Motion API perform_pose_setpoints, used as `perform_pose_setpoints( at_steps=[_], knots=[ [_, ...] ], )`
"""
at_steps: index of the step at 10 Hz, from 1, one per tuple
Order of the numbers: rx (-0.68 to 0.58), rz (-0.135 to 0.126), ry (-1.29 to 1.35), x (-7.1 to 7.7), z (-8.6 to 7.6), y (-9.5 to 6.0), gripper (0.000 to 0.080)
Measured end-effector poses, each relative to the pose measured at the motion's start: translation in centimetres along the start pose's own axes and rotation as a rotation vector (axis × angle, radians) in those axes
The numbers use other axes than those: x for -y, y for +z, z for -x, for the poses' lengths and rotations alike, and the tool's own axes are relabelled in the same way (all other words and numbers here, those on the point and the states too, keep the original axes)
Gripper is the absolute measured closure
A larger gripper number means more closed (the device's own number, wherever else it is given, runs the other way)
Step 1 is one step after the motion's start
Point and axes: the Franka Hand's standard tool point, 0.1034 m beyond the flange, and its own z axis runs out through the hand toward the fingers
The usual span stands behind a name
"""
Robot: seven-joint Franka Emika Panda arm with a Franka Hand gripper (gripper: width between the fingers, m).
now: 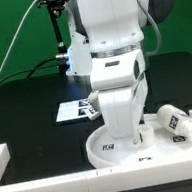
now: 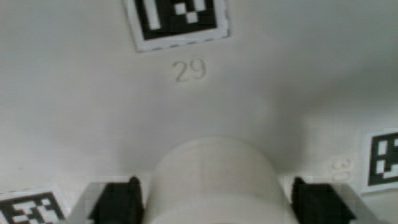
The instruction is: Assemble round table
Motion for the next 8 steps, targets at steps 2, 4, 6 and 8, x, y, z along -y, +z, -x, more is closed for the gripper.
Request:
perform_pose_setpoints(
  at_steps=[2, 4, 6, 8],
  knots=[
    [0.000, 0.000, 0.001, 0.0, 0.1, 0.0, 0.0391],
    [0.000, 0.000, 0.001, 0.0, 0.1, 0.0, 0.0163],
    [0.004, -0.006, 0.069, 0.0, 0.0, -0.7, 0.0154],
    [0.014, -0.015, 0.207, 0.2, -0.6, -2.7, 0.0151]
  ],
)
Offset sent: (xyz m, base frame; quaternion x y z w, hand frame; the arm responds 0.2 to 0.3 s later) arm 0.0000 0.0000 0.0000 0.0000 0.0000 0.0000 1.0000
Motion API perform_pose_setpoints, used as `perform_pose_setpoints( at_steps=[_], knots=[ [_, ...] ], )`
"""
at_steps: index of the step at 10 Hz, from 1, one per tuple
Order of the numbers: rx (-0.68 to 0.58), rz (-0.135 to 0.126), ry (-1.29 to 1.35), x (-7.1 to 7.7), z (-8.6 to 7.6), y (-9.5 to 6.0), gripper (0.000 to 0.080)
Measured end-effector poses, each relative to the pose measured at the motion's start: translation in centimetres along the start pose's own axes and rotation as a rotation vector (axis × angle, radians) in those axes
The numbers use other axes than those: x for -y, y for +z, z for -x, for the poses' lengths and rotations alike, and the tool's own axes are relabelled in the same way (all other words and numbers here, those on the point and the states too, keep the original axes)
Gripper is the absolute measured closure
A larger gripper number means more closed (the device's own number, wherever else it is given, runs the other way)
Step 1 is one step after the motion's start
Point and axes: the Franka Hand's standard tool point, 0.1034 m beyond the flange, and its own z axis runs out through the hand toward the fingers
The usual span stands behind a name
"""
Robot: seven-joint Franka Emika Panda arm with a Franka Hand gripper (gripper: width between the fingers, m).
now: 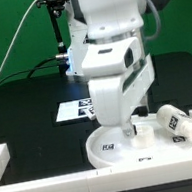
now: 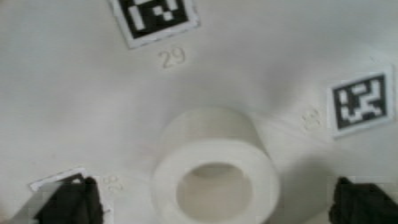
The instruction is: Assemble round table
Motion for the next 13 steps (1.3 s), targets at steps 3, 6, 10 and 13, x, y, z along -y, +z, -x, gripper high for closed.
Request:
perform_pose_setpoints(
  at_steps=[3, 6, 10, 13],
  knots=[
    [0.000, 0.001, 0.205, 0.8, -3.4, -1.9, 0.0151],
    [-0.009, 0.005, 0.285, 0.9, -6.6, -2.5, 0.0151],
    [-0.007, 0.002, 0.315, 1.0, -6.6, -2.2, 0.0151],
    [-0.054, 0.015, 0.470, 1.4, -6.8, -0.7, 0.0151]
  ],
)
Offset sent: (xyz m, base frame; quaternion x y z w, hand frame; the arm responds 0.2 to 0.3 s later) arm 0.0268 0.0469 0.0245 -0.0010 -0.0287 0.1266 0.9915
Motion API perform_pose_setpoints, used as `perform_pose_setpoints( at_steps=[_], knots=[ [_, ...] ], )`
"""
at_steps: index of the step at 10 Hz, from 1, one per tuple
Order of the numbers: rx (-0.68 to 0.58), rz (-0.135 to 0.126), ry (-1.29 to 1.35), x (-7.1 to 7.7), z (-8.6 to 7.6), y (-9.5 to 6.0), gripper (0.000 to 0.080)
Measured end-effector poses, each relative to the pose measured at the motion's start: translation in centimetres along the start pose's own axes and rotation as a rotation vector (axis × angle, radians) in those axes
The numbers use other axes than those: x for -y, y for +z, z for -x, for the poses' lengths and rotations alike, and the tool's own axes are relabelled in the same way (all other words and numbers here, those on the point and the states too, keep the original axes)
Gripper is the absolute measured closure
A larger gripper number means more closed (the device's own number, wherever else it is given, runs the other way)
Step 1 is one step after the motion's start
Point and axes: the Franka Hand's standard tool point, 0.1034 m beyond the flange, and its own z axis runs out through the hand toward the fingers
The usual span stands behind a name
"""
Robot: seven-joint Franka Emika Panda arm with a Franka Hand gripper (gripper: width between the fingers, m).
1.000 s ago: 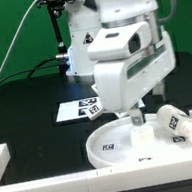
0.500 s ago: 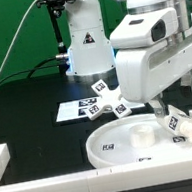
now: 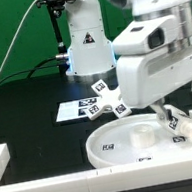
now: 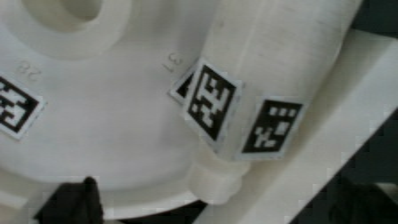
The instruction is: Assemble round table
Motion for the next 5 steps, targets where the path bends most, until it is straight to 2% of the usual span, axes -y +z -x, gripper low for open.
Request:
perform_pose_setpoints(
  at_steps=[3, 5],
  knots=[
    [0.004, -0.005, 0.006, 0.2, 0.1, 0.2, 0.0151],
    [0.017, -0.011, 0.015, 0.6, 1.4, 1.7, 0.0151]
  ],
)
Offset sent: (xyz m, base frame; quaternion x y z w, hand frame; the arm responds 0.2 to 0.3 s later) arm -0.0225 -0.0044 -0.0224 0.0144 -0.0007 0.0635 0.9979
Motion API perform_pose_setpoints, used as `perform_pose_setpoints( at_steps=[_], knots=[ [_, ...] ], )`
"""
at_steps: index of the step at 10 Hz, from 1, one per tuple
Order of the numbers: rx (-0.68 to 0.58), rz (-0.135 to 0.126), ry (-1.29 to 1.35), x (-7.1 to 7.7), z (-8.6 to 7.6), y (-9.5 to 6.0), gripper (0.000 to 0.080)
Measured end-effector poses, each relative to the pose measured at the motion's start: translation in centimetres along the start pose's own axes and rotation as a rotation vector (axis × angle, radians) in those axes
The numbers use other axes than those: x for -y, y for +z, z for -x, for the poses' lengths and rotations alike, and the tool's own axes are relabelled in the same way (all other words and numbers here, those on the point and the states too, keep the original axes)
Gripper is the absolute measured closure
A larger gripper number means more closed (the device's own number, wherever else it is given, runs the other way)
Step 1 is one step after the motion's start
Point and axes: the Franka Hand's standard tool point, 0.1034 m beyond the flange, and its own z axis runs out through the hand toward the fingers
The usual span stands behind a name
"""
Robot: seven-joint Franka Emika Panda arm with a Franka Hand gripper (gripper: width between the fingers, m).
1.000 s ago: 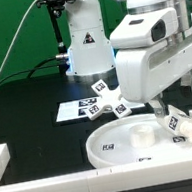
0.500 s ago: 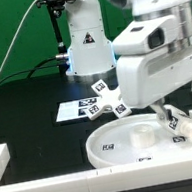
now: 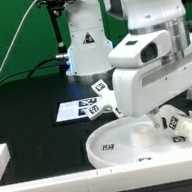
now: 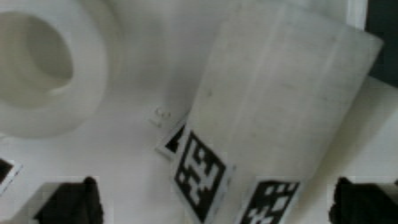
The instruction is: Assemble round table
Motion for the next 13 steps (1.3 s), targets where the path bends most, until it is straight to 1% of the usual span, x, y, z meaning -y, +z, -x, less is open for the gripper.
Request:
perform_pose_setpoints(
  at_steps=[1, 2, 4, 5, 6, 7, 8, 9, 11, 12, 13],
  knots=[
    [-0.007, 0.004, 0.001, 0.0, 0.3, 0.7, 0.0151],
    [-0.003, 0.002, 0.002, 0.0, 0.5, 1.0, 0.0151],
    [-0.002, 0.000, 0.001, 0.2, 0.4, 1.1, 0.0151],
    [-0.001, 0.000, 0.000, 0.2, 0.5, 1.1, 0.0173],
    [-0.001, 0.000, 0.000, 0.2, 0.5, 1.1, 0.0173],
    [-0.001, 0.000, 0.000, 0.2, 0.5, 1.1, 0.0348],
    [-0.001, 0.001, 0.002, 0.1, 0.5, 1.1, 0.0348],
    [-0.001, 0.001, 0.002, 0.1, 0.5, 1.1, 0.0479],
    [0.000, 0.000, 0.003, 0.0, 0.5, 1.0, 0.0479],
    [0.006, -0.002, 0.004, -0.1, 0.5, 0.6, 0.0479],
    [0.020, -0.006, 0.001, -0.1, 0.5, -0.4, 0.0479]
  ],
)
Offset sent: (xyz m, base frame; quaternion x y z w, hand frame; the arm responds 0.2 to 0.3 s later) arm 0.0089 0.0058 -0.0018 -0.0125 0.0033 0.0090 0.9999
